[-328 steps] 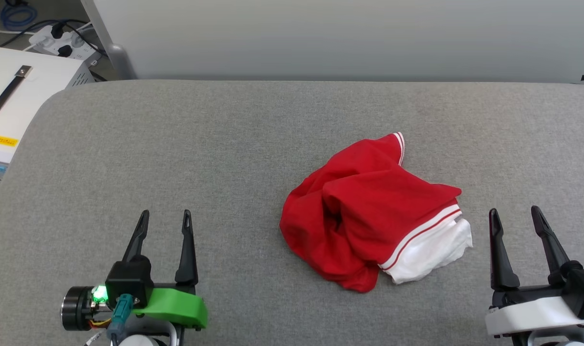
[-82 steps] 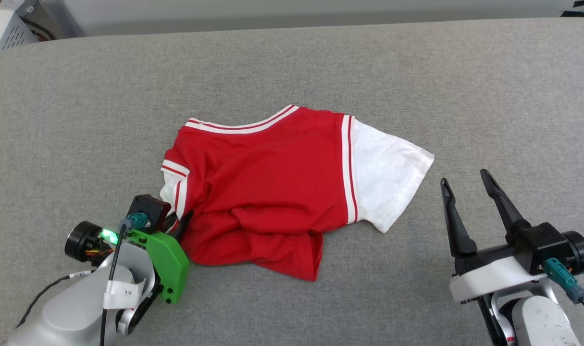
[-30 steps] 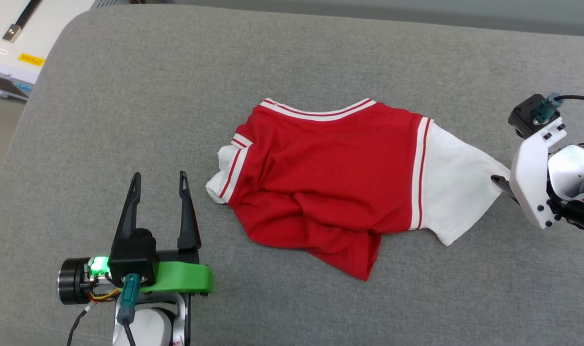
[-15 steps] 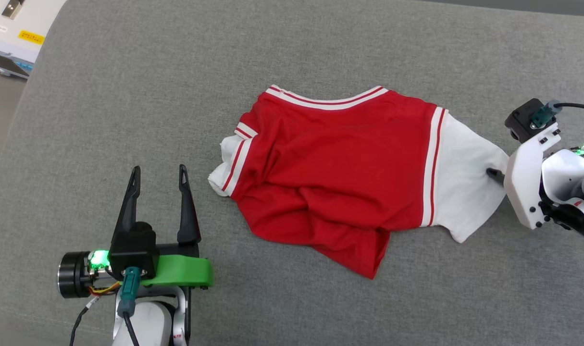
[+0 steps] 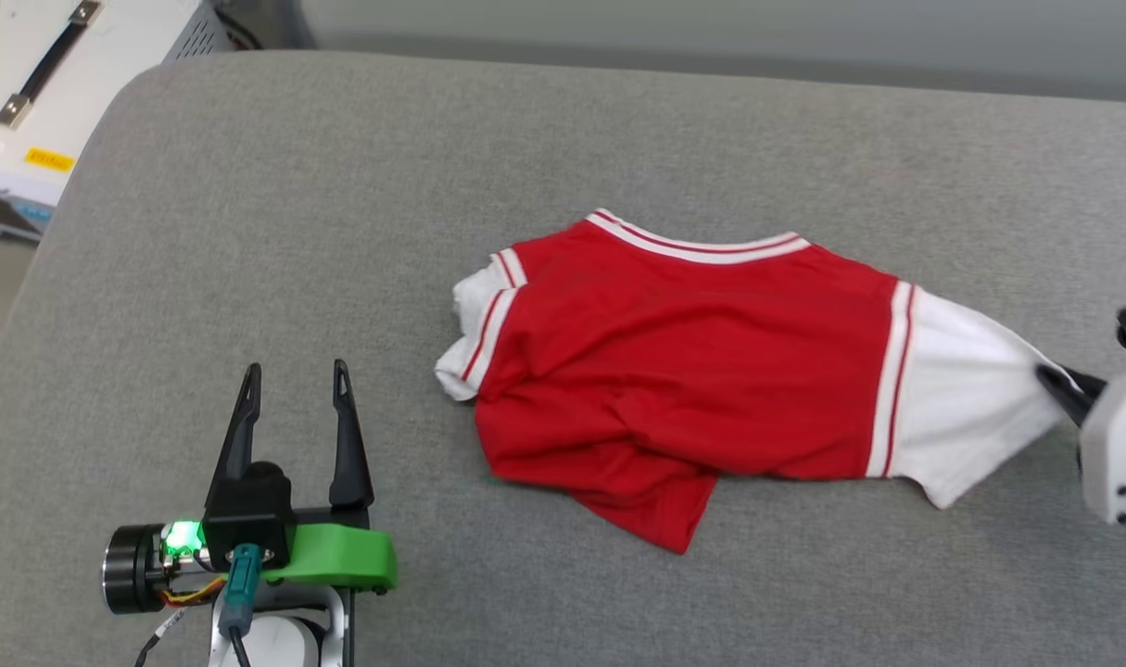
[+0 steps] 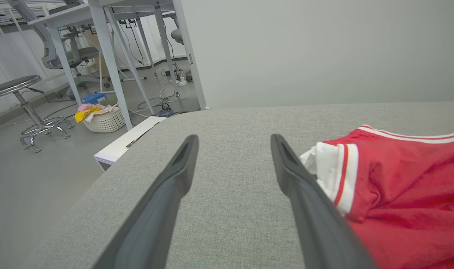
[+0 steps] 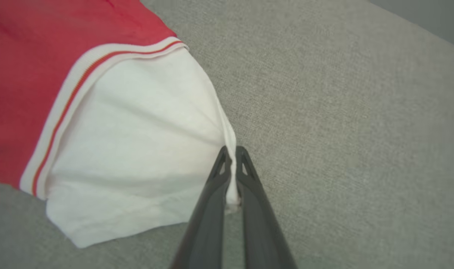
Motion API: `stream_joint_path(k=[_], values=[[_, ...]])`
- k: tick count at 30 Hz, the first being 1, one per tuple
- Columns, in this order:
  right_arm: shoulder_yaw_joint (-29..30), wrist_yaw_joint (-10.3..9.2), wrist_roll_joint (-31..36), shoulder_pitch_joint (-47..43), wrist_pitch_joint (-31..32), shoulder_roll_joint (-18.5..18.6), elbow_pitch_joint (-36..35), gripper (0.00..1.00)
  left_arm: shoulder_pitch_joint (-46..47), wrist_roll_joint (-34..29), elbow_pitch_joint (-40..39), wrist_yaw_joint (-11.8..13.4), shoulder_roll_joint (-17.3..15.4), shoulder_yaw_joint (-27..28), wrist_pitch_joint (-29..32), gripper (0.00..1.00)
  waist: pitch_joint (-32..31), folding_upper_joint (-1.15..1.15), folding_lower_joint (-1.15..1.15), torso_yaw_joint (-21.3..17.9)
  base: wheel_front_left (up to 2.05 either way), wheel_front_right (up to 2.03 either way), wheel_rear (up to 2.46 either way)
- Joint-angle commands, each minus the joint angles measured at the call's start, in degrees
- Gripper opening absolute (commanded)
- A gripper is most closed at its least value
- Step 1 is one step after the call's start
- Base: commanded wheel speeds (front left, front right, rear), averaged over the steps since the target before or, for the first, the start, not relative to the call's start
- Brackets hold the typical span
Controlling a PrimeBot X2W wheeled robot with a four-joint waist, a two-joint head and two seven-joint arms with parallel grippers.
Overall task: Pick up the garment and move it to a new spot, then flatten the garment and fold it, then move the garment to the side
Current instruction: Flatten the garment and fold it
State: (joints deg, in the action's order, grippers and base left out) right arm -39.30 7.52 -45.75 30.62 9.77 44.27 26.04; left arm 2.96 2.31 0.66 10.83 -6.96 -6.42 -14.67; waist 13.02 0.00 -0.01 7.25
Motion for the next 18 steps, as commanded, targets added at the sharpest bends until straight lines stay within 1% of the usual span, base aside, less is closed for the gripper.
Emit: stream_joint_path(k=[1, 4, 8, 12, 13, 14, 18], values=[[2.1, -0.03, -0.3, -3.5, -0.5, 0.5, -0.7, 0.00, -1.1, -0.5, 0.1, -0.3, 0.2, 0.3, -0.3, 1.00, -2.0, 0.00, 0.01, -1.8, 0.00, 0.00, 0.00], [6.5, -0.03, -0.5, -9.3, -0.6, 0.8, -2.2, 0.00, -1.4, -0.6, 0.3, -0.6, 0.1, 0.7, -0.3, 1.00, -2.5, 0.00, 0.01, -2.2, 0.00, 0.00, 0.00], [12.8, -0.03, 0.3, -16.7, 0.5, 0.3, -3.1, 0.00, -1.6, -0.7, 0.6, -1.2, 0.0, 1.0, -0.3, 1.00, -3.0, 0.00, 0.01, -2.6, 0.00, 0.00, 0.00], [17.9, -0.03, 2.2, -22.2, 1.6, -2.1, -3.8, 0.00, -1.2, -0.6, 1.2, -2.0, -0.4, 1.4, -0.3, 1.00, -3.3, 0.00, 0.01, -2.8, 0.00, 0.00, 0.00], [19.3, -0.03, 3.4, -23.0, 1.3, -2.9, -4.2, 0.76, -0.9, -0.5, 1.3, -2.4, -0.6, 1.5, -0.3, 1.00, -3.4, 0.00, 0.01, -2.8, 0.00, 0.00, 0.00], [20.6, -0.03, 4.6, -23.5, 0.7, -3.5, -4.6, 1.00, -0.7, -0.4, 1.4, -2.8, -0.7, 1.5, -0.3, 1.00, -3.4, 0.00, 0.01, -2.9, 0.00, 0.00, 0.00], [27.3, -0.03, 11.6, -24.2, -3.9, -7.0, -8.1, 1.00, 1.4, -0.1, 1.2, -5.2, -2.1, 2.0, -0.3, 1.00, -3.7, 0.00, 0.01, -3.2, 0.00, 0.00, 0.00]])
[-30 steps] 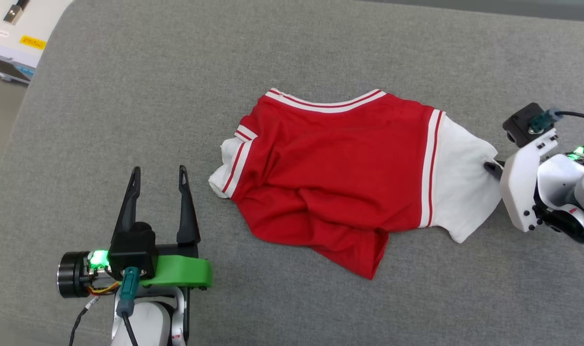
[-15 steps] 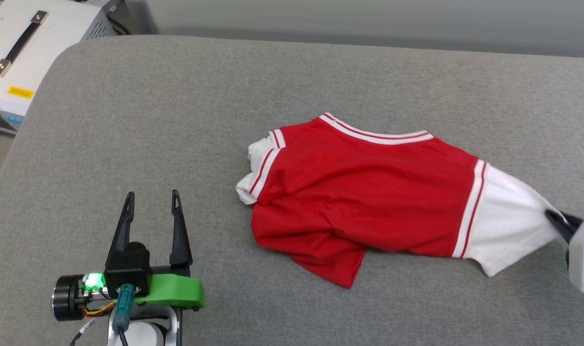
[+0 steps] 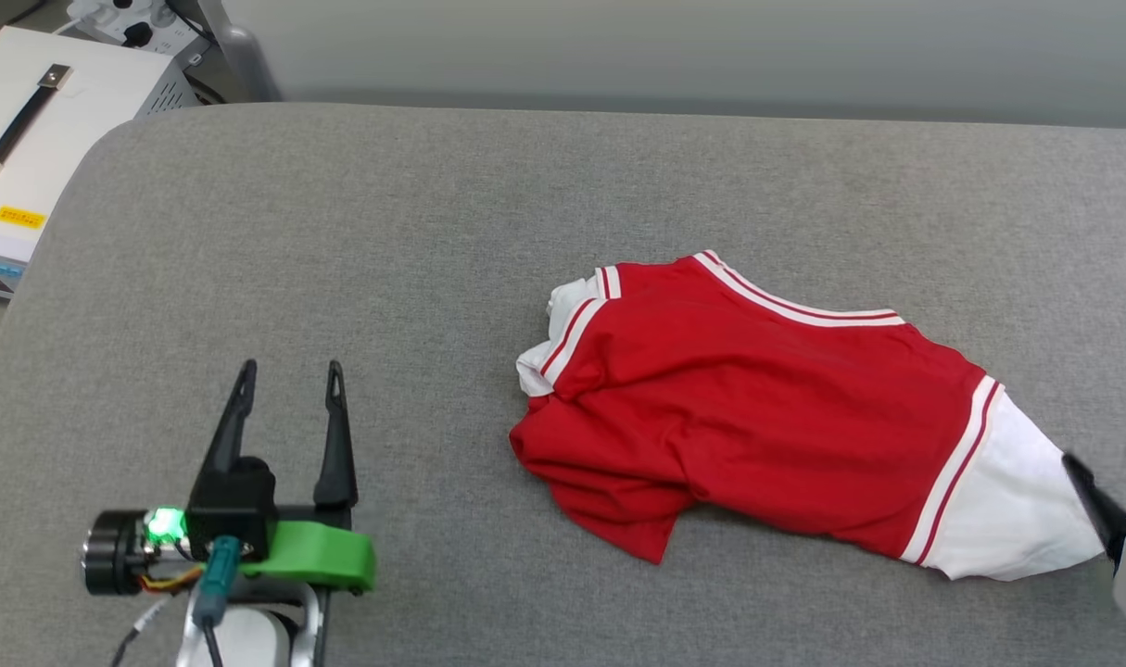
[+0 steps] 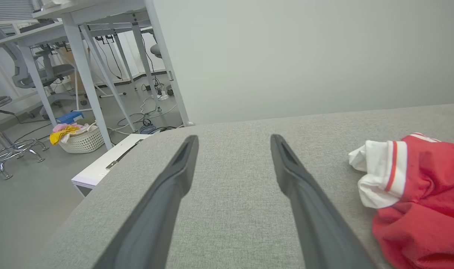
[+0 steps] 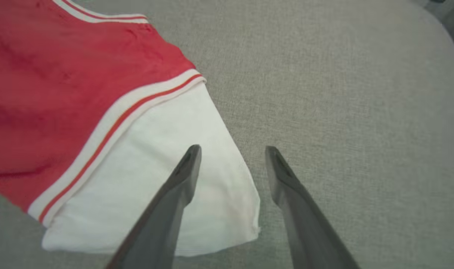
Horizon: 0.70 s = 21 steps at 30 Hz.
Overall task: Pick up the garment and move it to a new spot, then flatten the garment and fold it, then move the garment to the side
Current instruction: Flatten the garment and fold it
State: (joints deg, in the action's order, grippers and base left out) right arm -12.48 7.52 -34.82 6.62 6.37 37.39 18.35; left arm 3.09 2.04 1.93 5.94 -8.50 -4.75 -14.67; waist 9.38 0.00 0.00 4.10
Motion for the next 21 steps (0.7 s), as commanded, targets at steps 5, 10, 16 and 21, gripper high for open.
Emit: stream_joint_path(k=[5, 10, 16, 21], values=[[9.6, -0.03, 11.4, -0.8, -6.5, -7.3, -8.2, 1.00, 7.0, 0.8, 0.6, -5.0, -3.8, 0.5, -0.3, 1.00, 0.0, 0.00, 0.00, -1.1, 0.00, 0.00, 0.00], [13.1, -0.03, 19.0, -2.0, -8.8, -15.1, -17.2, 1.00, 16.0, 2.3, 5.1, -11.0, -7.3, -1.2, -0.3, 1.00, 1.0, 0.00, 0.00, -2.4, 0.00, 0.00, 0.00], [10.1, -0.03, 23.0, -2.6, -8.6, -20.2, -23.8, 1.00, 31.3, 8.3, 11.5, -13.4, -12.1, -9.9, 7.4, 1.00, 3.4, 0.00, 0.00, -4.5, 0.00, 0.00, 0.00], [7.3, -0.03, 24.2, -1.8, -8.6, -21.7, -25.4, 1.00, 43.4, 19.9, 12.8, -13.4, -16.6, -21.6, 18.6, 1.00, 6.0, 0.00, 0.00, -6.5, 0.00, 0.00, 0.00]])
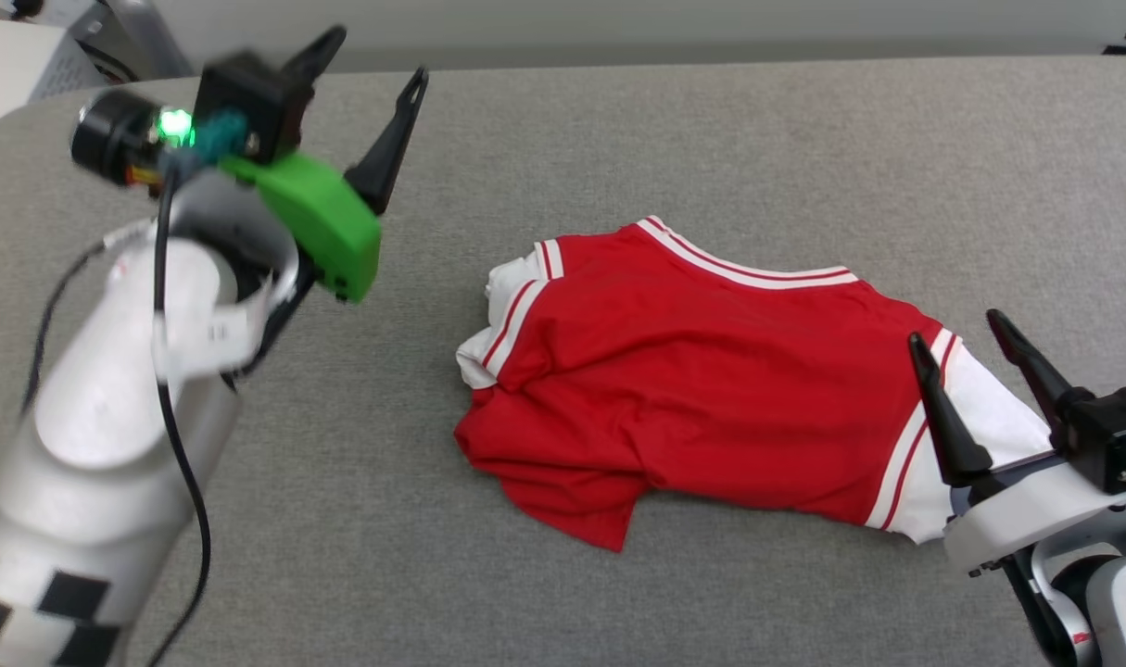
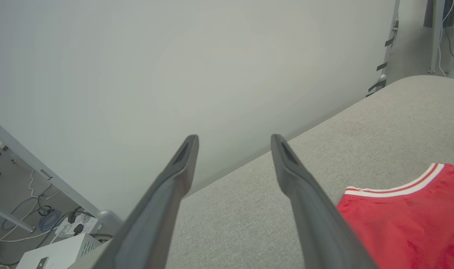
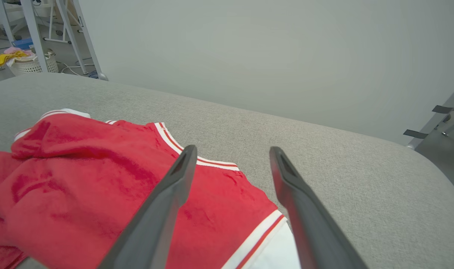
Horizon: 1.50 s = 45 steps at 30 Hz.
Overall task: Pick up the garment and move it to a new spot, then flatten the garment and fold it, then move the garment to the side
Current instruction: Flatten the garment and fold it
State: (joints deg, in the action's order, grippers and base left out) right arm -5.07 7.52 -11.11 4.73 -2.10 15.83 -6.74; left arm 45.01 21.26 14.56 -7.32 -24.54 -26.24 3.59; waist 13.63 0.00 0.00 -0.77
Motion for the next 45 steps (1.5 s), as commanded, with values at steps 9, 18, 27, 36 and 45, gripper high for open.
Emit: stream_joint_path(k=[9, 18, 27, 36, 45], values=[[-3.0, -0.03, 1.0, 3.5, -1.2, -1.0, 1.0, 1.00, 18.1, 23.3, 3.6, -0.2, -5.6, -19.2, 28.2, 1.00, 6.6, 0.00, 0.00, -5.2, 0.00, 0.00, 0.00], [-5.2, -0.03, 1.0, 8.1, -2.8, -1.4, 3.1, 1.00, 27.3, 30.5, 8.6, -0.2, -5.6, -34.3, 39.0, 1.00, 11.4, 0.00, 0.00, -8.1, 0.00, 0.00, 0.00], [-7.6, -0.03, 1.0, 11.9, -4.8, -2.3, 5.6, 1.00, 30.3, 34.0, 15.3, -0.2, -5.2, -45.1, 39.4, 1.00, 15.2, 0.00, 0.00, -10.3, 0.00, 0.00, 0.00], [-7.6, -0.03, 1.3, 13.2, -6.0, -2.5, 7.5, 1.00, 25.9, 33.5, 13.6, -0.2, -6.1, -47.1, 40.9, 0.00, 15.7, 0.00, 0.00, -10.3, 0.00, 0.00, 0.00], [-6.1, -0.03, 1.6, 11.4, -6.3, -2.3, 7.9, 1.00, 26.0, 26.9, 8.8, -0.2, -8.8, -47.1, 26.4, 0.00, 12.2, 0.00, 0.00, -7.3, 0.00, 0.00, 0.00]])
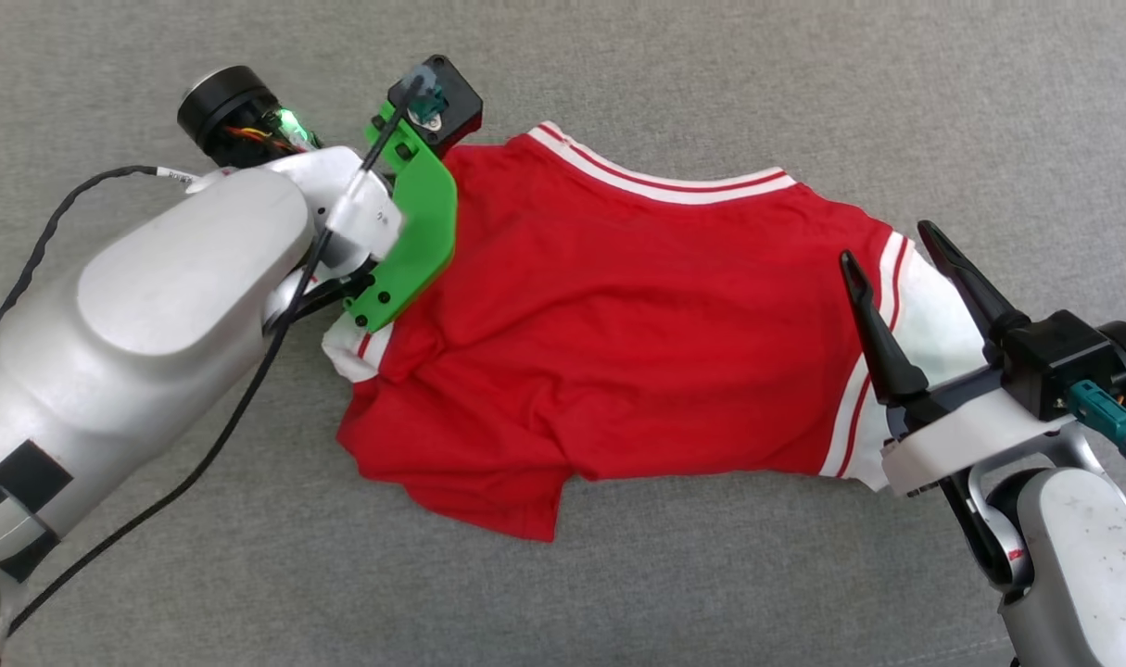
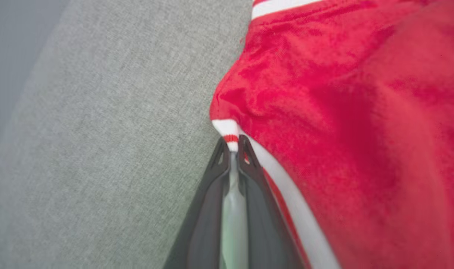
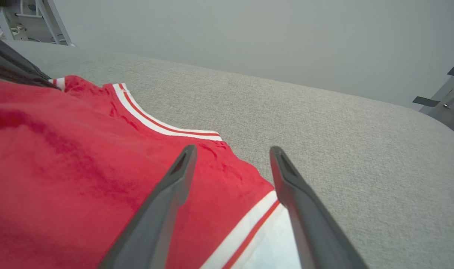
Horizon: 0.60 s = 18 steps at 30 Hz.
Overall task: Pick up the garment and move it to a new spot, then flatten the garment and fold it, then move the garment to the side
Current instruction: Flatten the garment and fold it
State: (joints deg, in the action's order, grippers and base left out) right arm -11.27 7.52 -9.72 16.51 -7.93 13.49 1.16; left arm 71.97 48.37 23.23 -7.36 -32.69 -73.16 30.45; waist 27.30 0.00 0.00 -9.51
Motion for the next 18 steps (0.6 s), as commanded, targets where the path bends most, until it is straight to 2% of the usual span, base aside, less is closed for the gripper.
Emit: stream_joint_path(k=[1, 5, 9, 18], values=[[0.5, -0.03, 0.3, -0.9, -0.4, 0.0, 0.0, 1.00, -1.0, -0.3, -0.5, -0.1, -1.1, -0.2, -2.7, 0.00, -2.3, 0.00, 0.00, 2.1, 0.00, 0.00, 0.00], [1.4, -0.03, 0.3, -2.9, -0.1, 0.1, -0.1, 1.00, -0.2, -1.6, -2.7, -0.1, -4.0, -0.2, -8.4, 0.00, -4.7, 0.00, 0.00, 4.2, 0.00, 0.00, 0.00], [2.1, -0.03, 0.2, -4.6, 0.3, -0.1, -0.5, 1.00, 0.3, -1.4, -4.6, -0.1, -7.6, 0.0, -11.4, 0.00, -6.7, 0.00, 0.00, 6.0, 0.00, 0.00, 0.00], [3.0, -0.03, 0.2, -7.1, 0.6, -0.7, -1.8, 1.00, -0.6, -1.5, -10.2, 2.6, -18.0, 1.3, -11.0, 0.00, -8.4, 0.00, 0.00, 7.2, 0.00, 0.00, 0.00]])
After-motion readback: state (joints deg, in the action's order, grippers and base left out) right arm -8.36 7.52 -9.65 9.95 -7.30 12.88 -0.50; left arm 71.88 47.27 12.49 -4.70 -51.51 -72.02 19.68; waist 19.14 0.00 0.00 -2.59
